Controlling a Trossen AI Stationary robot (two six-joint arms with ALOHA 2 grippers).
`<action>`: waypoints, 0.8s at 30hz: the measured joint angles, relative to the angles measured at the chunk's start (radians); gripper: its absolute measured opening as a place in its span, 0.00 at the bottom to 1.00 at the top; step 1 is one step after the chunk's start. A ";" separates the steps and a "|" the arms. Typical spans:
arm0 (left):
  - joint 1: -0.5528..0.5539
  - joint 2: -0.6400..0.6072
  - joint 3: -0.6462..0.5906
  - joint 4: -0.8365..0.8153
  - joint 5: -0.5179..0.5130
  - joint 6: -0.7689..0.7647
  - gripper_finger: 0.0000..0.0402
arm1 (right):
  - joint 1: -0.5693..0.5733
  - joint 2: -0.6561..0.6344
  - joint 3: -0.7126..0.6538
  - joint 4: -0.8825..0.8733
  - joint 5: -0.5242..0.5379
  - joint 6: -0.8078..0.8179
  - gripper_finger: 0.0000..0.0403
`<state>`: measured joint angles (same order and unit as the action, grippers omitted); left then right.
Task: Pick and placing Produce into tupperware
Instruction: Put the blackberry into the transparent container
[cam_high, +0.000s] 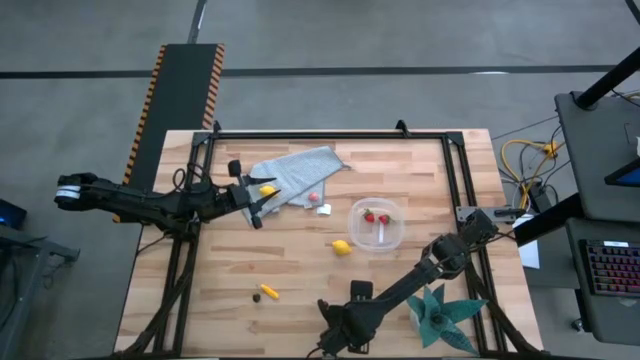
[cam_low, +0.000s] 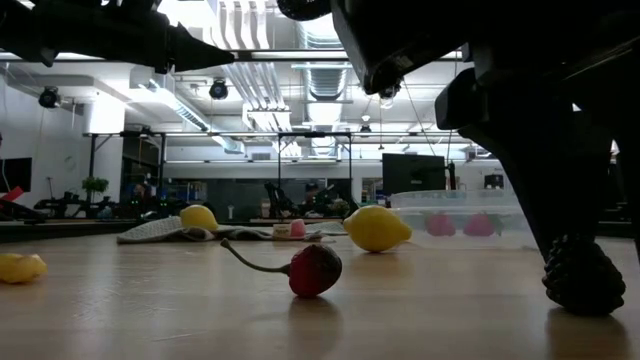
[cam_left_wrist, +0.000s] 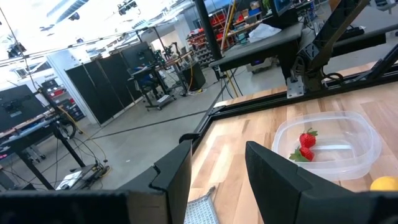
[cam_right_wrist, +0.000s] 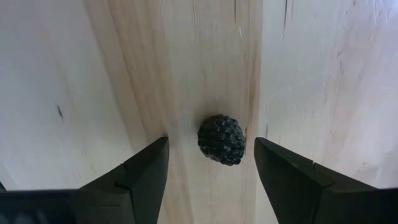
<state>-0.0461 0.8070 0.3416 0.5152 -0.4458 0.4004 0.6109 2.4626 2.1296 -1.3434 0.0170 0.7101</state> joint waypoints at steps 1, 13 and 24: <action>0.000 0.000 0.000 0.000 0.000 0.000 0.34 | 0.000 0.000 0.000 0.000 0.001 0.000 0.57; 0.000 0.000 0.000 0.000 0.000 0.000 0.34 | 0.000 0.000 0.001 0.005 0.002 -0.003 0.56; 0.000 0.000 0.000 0.000 0.000 0.000 0.34 | -0.002 0.000 0.001 0.006 0.002 -0.007 0.56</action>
<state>-0.0460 0.8071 0.3416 0.5152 -0.4458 0.4003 0.6094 2.4626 2.1304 -1.3370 0.0193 0.7029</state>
